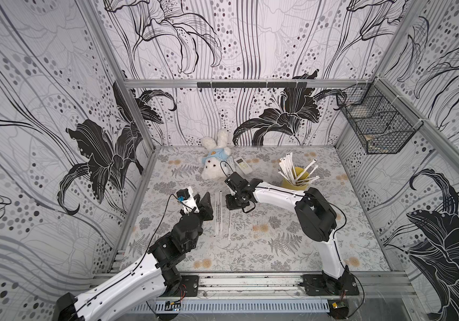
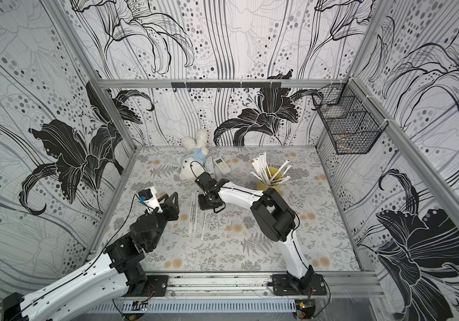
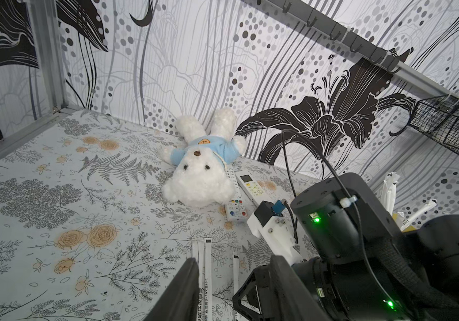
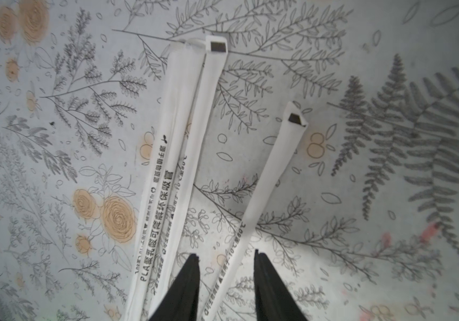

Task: Take the straws out of the storage container
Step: Adjust the straw at the center of the board.

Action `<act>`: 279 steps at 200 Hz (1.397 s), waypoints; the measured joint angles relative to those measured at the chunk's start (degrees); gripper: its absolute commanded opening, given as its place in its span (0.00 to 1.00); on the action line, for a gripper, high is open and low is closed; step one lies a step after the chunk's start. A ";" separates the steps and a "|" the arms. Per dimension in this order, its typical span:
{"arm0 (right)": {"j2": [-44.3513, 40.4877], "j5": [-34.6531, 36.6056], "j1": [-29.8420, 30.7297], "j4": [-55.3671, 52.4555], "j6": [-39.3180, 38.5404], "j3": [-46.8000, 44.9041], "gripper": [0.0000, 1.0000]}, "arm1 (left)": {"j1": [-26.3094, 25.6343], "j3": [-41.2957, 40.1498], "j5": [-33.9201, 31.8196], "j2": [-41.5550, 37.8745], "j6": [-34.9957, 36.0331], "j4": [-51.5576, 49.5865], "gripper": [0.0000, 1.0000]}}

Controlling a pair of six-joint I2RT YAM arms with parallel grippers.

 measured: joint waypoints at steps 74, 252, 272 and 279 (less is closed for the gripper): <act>3.19 0.24 0.00 -3.04 1.88 2.23 0.24 | 0.04 -2.64 1.42 -6.73 1.70 0.07 0.46; 9.22 -2.16 -1.14 -4.90 6.97 12.41 0.07 | 0.07 -4.24 2.34 -16.61 2.38 -0.96 0.45; 9.22 -2.86 -2.08 -3.67 7.80 12.41 0.17 | 0.07 -4.28 2.54 -16.61 2.36 -0.96 0.45; 9.22 -2.84 -2.32 -3.54 8.00 12.41 0.18 | 0.07 -4.28 2.58 -16.61 2.36 -0.96 0.45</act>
